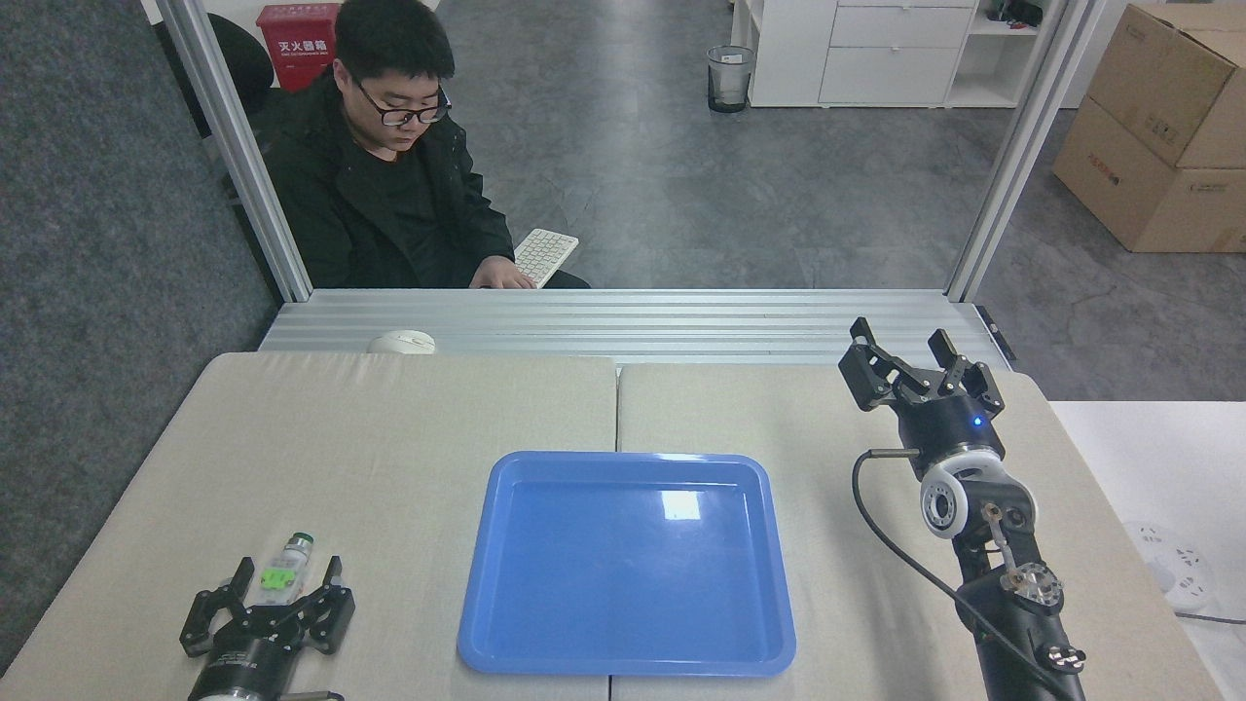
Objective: Pick up switch part and place in tray
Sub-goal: 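Close the left gripper on the switch part and lift it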
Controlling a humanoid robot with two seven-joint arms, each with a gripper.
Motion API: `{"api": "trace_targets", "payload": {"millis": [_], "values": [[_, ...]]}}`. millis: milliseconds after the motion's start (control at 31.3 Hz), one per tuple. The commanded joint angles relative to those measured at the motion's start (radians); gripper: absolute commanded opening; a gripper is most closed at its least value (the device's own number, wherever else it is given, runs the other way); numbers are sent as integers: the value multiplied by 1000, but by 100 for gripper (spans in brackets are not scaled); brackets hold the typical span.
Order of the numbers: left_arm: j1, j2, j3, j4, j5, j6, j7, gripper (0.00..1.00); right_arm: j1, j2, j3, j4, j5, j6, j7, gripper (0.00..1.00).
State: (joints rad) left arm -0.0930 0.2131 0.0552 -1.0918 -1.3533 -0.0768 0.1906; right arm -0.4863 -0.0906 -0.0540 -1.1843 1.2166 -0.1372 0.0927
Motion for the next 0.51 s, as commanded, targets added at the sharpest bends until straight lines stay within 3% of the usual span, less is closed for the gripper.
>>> {"api": "trace_targets", "payload": {"millis": [0,96,160,287,479], "values": [[1,3,2,92,-12,2,21,94,0,0,0,0,0,1,-1,100],[3,2,0,105,-47,2,33,72,0,0,-1,0,0,1,-1,100],[9,0,0,99,-81,-11,46,40,0,0,0,0,0,1,1,100],[18,2,-6,89,-99,-41,50,0,0,-1,0,0,0,1,1,100],[9,11,11,9,-86,-46,52,0,0,0,0,0,0,1,-1,100]]}}
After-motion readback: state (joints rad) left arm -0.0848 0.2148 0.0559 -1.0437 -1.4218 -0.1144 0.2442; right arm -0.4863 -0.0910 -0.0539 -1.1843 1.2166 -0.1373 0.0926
